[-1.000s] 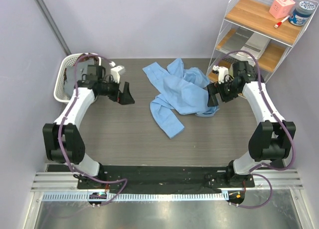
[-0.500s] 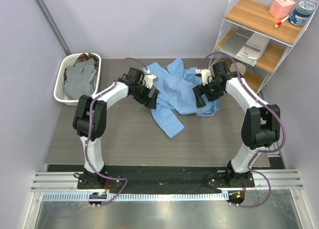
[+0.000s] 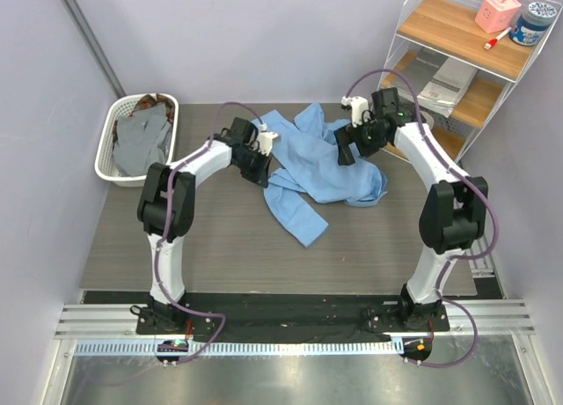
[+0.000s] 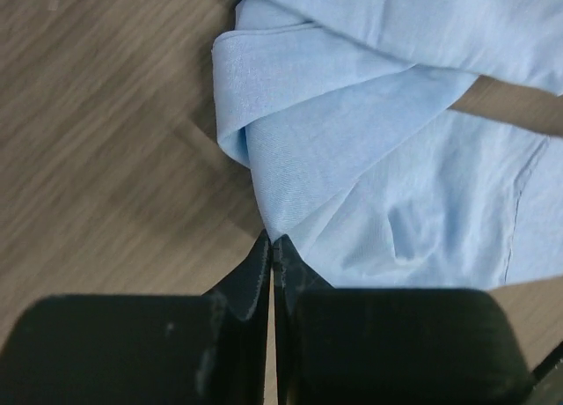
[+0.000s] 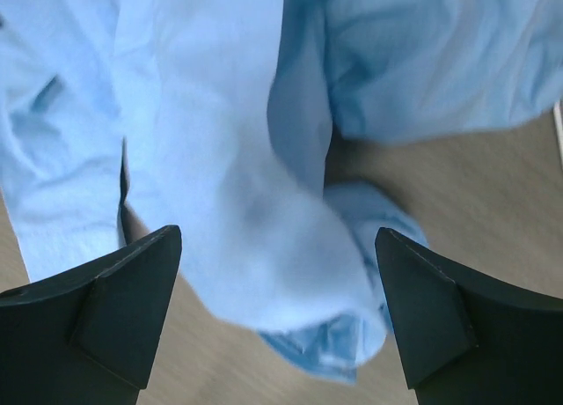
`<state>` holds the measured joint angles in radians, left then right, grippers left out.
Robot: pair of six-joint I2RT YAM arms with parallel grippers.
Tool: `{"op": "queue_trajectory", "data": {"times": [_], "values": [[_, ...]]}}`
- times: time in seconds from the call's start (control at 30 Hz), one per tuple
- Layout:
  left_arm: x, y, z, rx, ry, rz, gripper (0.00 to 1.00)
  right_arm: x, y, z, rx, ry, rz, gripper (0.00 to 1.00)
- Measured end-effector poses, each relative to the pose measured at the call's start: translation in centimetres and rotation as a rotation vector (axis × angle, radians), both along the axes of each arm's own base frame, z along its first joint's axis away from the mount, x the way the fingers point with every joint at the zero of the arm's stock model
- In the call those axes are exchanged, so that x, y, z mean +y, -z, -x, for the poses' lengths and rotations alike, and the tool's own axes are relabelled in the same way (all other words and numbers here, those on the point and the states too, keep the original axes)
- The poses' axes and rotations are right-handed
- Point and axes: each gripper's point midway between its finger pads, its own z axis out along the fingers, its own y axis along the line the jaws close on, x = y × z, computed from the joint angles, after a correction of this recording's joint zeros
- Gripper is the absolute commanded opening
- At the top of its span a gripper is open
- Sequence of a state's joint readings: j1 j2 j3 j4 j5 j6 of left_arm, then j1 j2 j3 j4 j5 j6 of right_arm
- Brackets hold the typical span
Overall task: Fold and stack the long sleeve shirts
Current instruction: Move the shirt to the center of the board, then flatten the shirt out
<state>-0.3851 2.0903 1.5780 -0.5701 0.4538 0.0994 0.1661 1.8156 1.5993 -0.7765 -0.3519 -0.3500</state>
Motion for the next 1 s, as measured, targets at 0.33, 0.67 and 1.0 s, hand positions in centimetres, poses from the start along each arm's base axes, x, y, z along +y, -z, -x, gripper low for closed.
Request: {"op": "queue_trajectory", "data": {"times": [0.33, 0.67, 1.0], "values": [[6.9, -4.2, 2.8, -0.018, -0.062, -0.022, 0.00, 8.2, 1.7, -7.1, -0.039, -0.097, -0.075, 0.92], [7.2, -3.4, 3.6, 0.001, -0.062, -0.049, 0.00, 11.7, 4.1, -3.8, 0.129, -0.181, -0.179, 0.76], [7.8, -3.1, 3.3, 0.011, -0.079, -0.050, 0.00, 12.3, 1.7, 1.0, 0.227, -0.231, -0.282, 0.01]]}}
